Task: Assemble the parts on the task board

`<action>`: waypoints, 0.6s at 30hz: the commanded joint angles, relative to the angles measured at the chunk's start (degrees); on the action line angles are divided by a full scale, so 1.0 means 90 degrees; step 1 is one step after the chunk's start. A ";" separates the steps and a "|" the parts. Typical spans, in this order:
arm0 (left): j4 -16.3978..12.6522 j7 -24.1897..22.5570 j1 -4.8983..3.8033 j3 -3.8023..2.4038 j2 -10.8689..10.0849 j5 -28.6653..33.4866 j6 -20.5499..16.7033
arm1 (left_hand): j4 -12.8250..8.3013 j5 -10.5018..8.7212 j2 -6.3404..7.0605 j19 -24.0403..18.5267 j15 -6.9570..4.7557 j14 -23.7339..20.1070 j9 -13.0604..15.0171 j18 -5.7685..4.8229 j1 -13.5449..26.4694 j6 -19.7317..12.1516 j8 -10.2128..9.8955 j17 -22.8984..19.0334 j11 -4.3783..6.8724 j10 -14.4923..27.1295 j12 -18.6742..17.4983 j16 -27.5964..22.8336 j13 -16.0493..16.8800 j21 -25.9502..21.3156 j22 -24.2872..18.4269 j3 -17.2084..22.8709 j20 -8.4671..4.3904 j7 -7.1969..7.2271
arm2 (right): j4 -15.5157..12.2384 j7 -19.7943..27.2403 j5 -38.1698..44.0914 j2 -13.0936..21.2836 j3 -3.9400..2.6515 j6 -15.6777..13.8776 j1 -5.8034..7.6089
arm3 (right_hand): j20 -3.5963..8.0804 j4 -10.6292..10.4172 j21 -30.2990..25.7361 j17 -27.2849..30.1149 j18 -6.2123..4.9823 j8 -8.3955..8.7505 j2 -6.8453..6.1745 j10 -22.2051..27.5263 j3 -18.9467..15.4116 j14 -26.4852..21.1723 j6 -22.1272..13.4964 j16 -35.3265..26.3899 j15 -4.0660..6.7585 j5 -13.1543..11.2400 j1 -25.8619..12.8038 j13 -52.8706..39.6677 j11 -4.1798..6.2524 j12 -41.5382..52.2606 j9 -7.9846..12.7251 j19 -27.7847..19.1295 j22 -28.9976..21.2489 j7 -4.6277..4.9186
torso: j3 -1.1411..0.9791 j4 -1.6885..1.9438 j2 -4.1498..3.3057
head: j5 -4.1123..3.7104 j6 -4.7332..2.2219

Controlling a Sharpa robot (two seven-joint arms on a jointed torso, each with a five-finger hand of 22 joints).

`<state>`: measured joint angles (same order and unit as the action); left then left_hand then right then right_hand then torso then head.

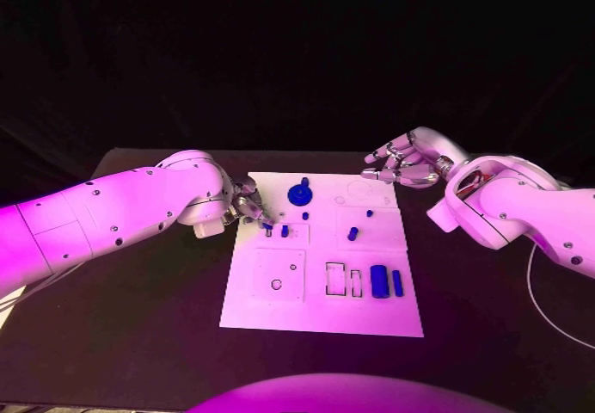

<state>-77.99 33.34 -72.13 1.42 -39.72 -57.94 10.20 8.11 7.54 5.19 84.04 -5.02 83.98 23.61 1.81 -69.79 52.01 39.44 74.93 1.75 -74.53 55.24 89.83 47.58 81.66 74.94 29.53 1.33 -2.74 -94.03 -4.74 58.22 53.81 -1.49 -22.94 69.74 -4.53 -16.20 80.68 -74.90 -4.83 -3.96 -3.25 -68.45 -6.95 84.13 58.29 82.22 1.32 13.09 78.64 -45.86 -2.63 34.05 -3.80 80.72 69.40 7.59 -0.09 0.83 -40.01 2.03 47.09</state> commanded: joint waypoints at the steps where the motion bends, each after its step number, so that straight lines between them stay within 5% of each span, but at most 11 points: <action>1: -0.0013 0.0127 0.0011 0.0001 0.0008 -0.0205 0.0298 | -0.0860 0.0025 0.0051 0.0334 -0.0003 0.0669 -0.0013 0.0031 -0.0002 0.0043 0.0022 0.1674 0.0007 -0.0034 0.0038 0.0019 0.0004 0.0024 0.0997 0.0898 -0.0030 0.0030 | -0.0003 0.0038 0.0012 -0.0003 0.0000 0.0093 -0.0008 | 0.0013 -0.0002 -0.0044 -0.0595 0.0067 -0.0004 0.0075 -0.0011 -0.0036 0.0413 0.0036 -0.0033 0.0039 0.0019 -0.0001 0.0009 0.0002 0.0002 -0.0007 -0.0047 -0.0006 -0.0006 | -0.0006 0.0000 -0.0008 | 0.0003 0.0026; 18: -0.0049 0.0386 0.0019 0.0004 0.0021 -0.0347 0.0906 | -0.0924 0.0148 0.0114 0.0336 -0.0003 0.0669 -0.0045 0.0028 0.0042 0.0097 0.0015 0.1674 0.0011 -0.0087 0.0043 0.0019 0.0013 0.0030 0.1008 0.0972 -0.0025 0.0032 | -0.0011 0.0051 0.0009 0.0004 0.0000 0.0116 -0.0011 | 0.0013 -0.0002 -0.0044 -0.0595 0.0067 -0.0004 0.0075 -0.0011 -0.0036 0.0413 0.0036 -0.0033 0.0039 0.0019 -0.0001 0.0009 0.0002 0.0002 -0.0007 -0.0047 -0.0006 -0.0006 | -0.0006 0.0002 -0.0003 | 0.0007 0.0077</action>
<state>-78.43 35.15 -72.20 1.25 -39.52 -59.83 15.35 7.33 8.43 6.05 84.04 -5.01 83.98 23.31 1.82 -69.04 52.43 39.21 74.92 1.83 -75.06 55.25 89.82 47.61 81.66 74.93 30.31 1.33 -2.54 -94.08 -4.70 58.16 53.86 -1.49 -22.66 69.68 -4.52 -16.20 80.68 -74.95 -4.83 -3.96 -3.25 -68.45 -6.95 84.13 58.29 82.22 1.32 13.09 78.64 -45.87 -2.63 34.05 -3.80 80.72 69.41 7.59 -0.17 0.83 -40.05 2.15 47.67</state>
